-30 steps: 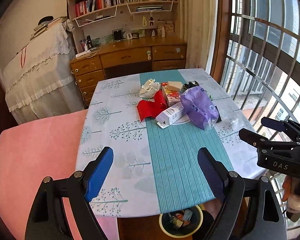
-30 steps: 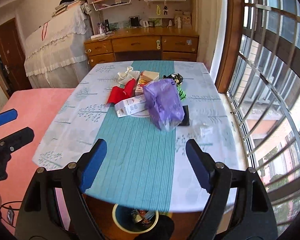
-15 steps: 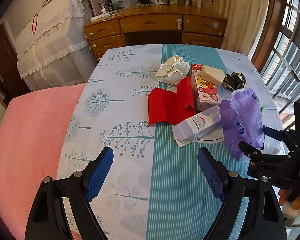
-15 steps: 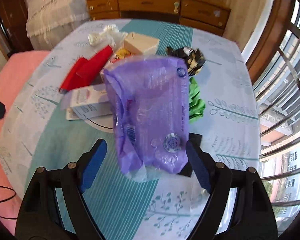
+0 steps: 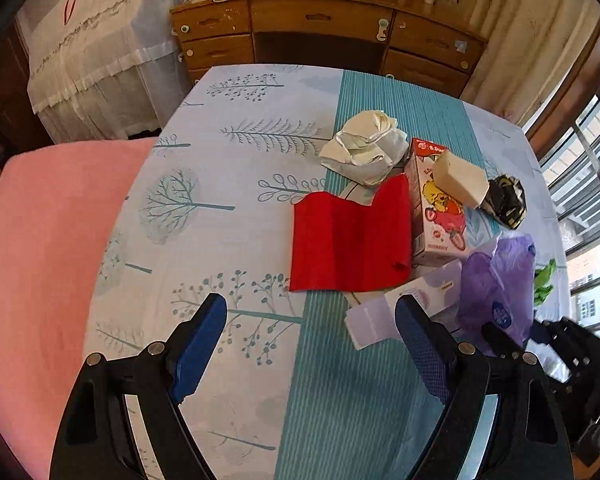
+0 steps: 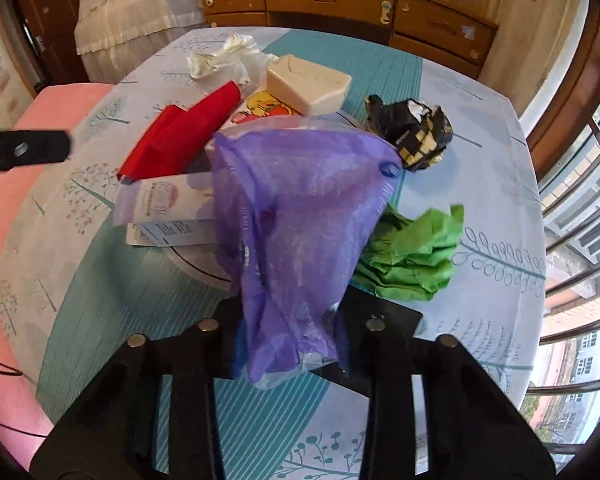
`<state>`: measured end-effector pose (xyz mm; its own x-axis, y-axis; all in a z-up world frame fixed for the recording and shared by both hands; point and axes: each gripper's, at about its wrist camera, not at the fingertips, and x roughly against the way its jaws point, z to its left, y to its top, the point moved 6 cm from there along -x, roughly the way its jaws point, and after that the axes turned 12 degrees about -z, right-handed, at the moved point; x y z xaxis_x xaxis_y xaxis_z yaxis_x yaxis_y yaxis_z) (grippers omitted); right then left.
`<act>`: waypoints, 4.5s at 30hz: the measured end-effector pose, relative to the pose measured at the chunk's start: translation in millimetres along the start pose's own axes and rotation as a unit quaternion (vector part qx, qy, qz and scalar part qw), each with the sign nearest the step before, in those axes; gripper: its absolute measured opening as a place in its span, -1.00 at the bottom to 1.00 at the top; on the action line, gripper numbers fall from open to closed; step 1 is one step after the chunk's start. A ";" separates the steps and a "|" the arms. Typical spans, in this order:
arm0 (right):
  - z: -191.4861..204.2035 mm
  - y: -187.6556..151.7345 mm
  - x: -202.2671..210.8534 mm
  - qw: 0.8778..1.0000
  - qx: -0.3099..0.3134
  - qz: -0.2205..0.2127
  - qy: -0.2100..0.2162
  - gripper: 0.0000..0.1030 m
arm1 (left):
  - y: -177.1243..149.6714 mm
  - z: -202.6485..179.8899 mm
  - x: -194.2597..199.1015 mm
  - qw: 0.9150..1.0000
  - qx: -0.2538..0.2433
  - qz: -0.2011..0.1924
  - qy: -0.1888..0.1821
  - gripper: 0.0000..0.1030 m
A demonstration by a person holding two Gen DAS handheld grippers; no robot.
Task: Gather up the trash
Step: 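Grasp the purple plastic bag with the right tool and lift it, then grasp the red cloth with the left tool while the right tool holds the purple bag, then carry cloth and bag over the bin and open both tools to drop them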
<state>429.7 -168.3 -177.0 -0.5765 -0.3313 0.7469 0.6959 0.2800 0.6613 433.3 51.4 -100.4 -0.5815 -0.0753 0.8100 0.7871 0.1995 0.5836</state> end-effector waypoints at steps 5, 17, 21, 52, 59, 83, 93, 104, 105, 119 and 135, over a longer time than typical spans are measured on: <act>-0.1 6.8 11.6 0.999 -0.022 -0.009 0.026 -0.57 | 24.7 -9.9 -28.4 0.998 0.043 0.034 -0.038 0.76; -16.0 10.7 8.6 0.996 -0.069 0.005 0.054 -0.57 | 40.4 -48.7 -111.3 0.994 -0.044 0.100 0.003 0.88; -17.3 9.7 5.8 0.995 -0.074 0.010 0.062 -0.57 | 34.6 -48.1 -122.6 0.992 -0.076 0.098 0.031 0.88; 6.4 23.7 52.3 0.995 -0.079 -0.032 0.055 -0.57 | 26.2 -19.1 5.2 0.999 -0.049 -0.008 0.008 -0.65; 41.5 13.5 93.1 0.996 -0.076 -0.038 0.028 -0.57 | -40.3 -6.9 89.2 0.996 -0.078 -0.037 -0.021 -0.65; 224.0 -243.5 266.9 0.979 -0.176 0.001 -0.101 -0.57 | -316.3 73.5 252.5 0.972 -0.191 -0.056 -0.125 -0.65; 239.1 -312.9 267.4 0.979 -0.175 0.056 -0.091 -0.57 | -395.1 66.6 239.0 0.973 -0.190 0.001 -0.128 -0.65; 222.8 -400.8 170.3 0.967 -0.226 0.112 -0.043 -0.57 | -475.4 64.8 148.9 0.978 -0.173 0.059 -0.104 -0.65; 219.8 -408.6 158.4 0.966 -0.230 0.114 -0.040 -0.57 | -479.5 64.4 137.9 0.978 -0.168 0.063 -0.104 -0.65; 177.5 -508.8 -16.1 0.947 -0.293 0.133 -0.013 -0.56 | -545.9 46.6 -57.1 0.978 -0.141 0.116 -0.101 -0.65; 165.4 -561.6 -107.0 0.940 -0.310 0.141 -0.033 0.21 | -569.0 55.4 -165.4 0.981 -0.128 0.121 -0.076 0.70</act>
<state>29.7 -141.1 -616.9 -0.3433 -0.2597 0.9026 0.9288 -0.2369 0.2851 70.3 4.5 -569.6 -0.3798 0.0945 0.9202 0.9204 -0.0608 0.3861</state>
